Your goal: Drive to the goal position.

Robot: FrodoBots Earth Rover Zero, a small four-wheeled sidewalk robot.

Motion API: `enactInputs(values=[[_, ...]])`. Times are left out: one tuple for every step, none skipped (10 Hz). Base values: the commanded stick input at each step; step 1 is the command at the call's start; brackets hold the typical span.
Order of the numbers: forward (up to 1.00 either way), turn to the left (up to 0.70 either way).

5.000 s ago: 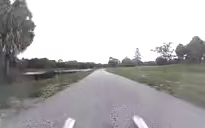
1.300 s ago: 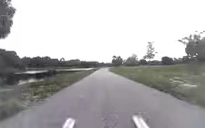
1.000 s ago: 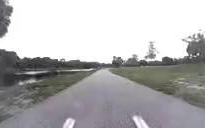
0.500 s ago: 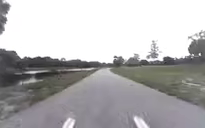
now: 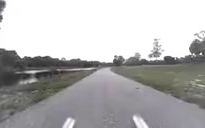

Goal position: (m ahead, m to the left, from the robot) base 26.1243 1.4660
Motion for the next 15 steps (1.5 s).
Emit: enactInputs(values=[[0.85,0.0],[0.85,0.0],[0.85,0.0],[0.85,0.0],[0.85,0.0],[0.85,0.0],[0.85,0.0],[0.85,0.0],[0.85,0.0],[0.85,0.0],[0.85,0.0],[0.85,0.0],[0.85,0.0],[0.85,0.0],[0.85,0.0]])
